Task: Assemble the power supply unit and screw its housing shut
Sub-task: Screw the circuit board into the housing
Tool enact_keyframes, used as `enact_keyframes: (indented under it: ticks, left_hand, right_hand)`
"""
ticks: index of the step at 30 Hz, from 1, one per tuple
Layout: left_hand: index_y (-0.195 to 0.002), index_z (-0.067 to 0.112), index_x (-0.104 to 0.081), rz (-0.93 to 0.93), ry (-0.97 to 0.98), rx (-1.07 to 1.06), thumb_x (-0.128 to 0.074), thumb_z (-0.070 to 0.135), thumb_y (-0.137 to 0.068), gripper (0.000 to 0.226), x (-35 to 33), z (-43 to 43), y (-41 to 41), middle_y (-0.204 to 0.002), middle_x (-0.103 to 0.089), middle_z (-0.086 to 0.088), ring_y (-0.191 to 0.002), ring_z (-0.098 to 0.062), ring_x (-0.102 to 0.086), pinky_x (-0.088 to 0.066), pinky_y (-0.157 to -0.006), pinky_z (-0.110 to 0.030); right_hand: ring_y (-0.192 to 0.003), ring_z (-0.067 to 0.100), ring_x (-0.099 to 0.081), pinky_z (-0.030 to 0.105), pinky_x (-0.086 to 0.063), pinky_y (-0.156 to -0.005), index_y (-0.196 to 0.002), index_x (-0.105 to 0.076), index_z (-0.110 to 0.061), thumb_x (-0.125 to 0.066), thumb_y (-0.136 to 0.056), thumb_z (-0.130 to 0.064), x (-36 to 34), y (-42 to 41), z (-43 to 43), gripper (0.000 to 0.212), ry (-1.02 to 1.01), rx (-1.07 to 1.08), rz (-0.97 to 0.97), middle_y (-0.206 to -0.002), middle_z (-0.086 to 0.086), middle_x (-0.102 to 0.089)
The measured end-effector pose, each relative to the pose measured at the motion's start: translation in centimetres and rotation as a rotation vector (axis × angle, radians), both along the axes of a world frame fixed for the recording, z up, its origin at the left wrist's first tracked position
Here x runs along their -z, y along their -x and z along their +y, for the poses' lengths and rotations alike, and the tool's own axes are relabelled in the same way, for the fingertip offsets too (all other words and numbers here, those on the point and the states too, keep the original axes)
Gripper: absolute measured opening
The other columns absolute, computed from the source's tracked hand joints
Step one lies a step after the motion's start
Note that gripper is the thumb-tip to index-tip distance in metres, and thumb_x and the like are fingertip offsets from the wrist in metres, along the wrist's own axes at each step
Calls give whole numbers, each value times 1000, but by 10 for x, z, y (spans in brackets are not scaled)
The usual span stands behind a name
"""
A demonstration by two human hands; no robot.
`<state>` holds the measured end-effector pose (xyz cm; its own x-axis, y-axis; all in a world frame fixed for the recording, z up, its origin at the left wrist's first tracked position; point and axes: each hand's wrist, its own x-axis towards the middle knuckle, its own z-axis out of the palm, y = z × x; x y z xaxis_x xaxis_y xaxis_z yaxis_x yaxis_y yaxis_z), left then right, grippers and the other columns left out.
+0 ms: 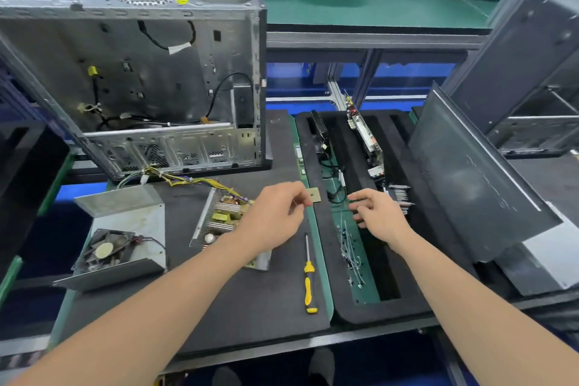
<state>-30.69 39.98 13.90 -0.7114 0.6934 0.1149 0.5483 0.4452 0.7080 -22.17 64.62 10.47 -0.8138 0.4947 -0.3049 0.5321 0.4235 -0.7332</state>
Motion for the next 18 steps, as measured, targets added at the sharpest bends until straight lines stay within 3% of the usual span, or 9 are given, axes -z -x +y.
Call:
enact_keyframes:
  ticks: [4,7,11,15,18]
  left_hand:
    - [-95,31,-62,-36,28,68,-58,7,-93,25,11,41,-17,-90,-61,19,-81,2,-57,-41,-70,-9]
    - [-100,25,-64,-69,97,74,-57,5,-94,23,24,65,-24,-95,-63,13,-87,-5,-60,-49,-76,-22]
    - [-104,20,-65,-72,177,31,-55,-2,-94,27,41,87,-27,-101,-62,8,-83,3,-53,-41,-78,-20]
    - [-109,17,-65,-65,203,-92,-53,-5,-95,29,60,91,-30,-111,-61,3,-104,-13,-55,-46,-94,-27]
    - [-115,13,-66,-8,178,-146,-49,-6,-98,31,76,84,-38,-117,-57,0,-113,-18,-51,-40,-101,-29]
  right_hand:
    - [-82,16,-74,39,-65,-80,-103,-70,-28,-45,-101,0,13,-10,29,38,0,-7,-2,-101,0,-77]
    - [-84,17,-74,43,-64,-85,-102,-70,-30,-48,-98,1,20,-15,46,39,-18,-42,-28,-95,-6,-76]
    - [-88,18,-76,45,-63,-86,-104,-73,-27,-53,-94,3,29,-21,63,38,0,-92,-52,-97,-3,-75]
    - [-87,16,-76,43,-63,-87,-103,-75,-23,-56,-92,4,33,-18,71,34,4,-132,-63,-97,-1,-75]
    - [-94,12,-69,30,-57,-96,-111,-77,-22,-60,-96,-2,32,-10,67,29,-94,-271,-92,-106,-1,-75]
